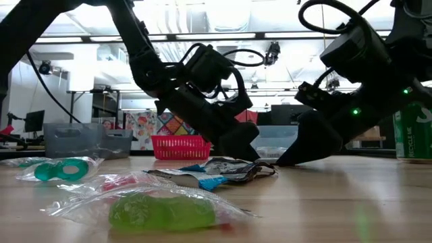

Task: Sort candy
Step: Put the white chocolate into the transparent bin

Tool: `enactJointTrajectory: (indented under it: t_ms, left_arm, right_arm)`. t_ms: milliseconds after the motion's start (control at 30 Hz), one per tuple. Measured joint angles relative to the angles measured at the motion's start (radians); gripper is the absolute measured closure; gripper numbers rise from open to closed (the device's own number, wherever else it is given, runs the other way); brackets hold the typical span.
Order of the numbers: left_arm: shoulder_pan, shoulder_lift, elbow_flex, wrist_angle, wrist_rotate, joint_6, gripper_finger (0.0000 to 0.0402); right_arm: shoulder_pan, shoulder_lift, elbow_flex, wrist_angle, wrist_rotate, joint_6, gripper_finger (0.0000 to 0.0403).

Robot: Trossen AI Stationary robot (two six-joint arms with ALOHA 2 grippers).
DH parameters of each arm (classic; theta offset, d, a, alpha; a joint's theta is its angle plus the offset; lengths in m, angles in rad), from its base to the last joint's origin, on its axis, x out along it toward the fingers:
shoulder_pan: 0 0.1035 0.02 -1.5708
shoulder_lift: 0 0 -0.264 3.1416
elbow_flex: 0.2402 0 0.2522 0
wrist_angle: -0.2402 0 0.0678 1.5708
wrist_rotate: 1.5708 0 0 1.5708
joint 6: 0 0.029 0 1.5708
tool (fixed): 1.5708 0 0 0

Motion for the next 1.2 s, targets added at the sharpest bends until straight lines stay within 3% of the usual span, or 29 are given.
enactJointTrajectory:
  t_ms: [433,500,667,1000,1200]
  left_arm:
    - [-0.007,0.0,-0.002,0.003,0.0,-0.022,0.0365]
    - [-0.01,0.0,-0.002,0.003,0.0,-0.023,0.0365]
    - [-0.019,0.0,-0.002,0.001,0.0,-0.027,0.0365]
    - [-0.027,-0.051,-0.006,-0.059,0.001,-0.066,0.0365]
    - [-0.032,-0.153,-0.005,-0.159,0.011,-0.05,0.0365]
  right_arm:
    - [-0.011,0.0,-0.001,-0.008,-0.012,-0.003,0.0187]
    - [-0.015,0.0,-0.001,-0.009,-0.02,-0.006,0.0214]
    - [-0.024,0.0,-0.002,0.004,-0.044,-0.037,0.0327]
    - [-0.025,-0.04,0.004,0.01,-0.048,-0.048,0.0332]
    - [-0.025,-0.121,0.0,-0.02,-0.066,-0.067,0.0369]
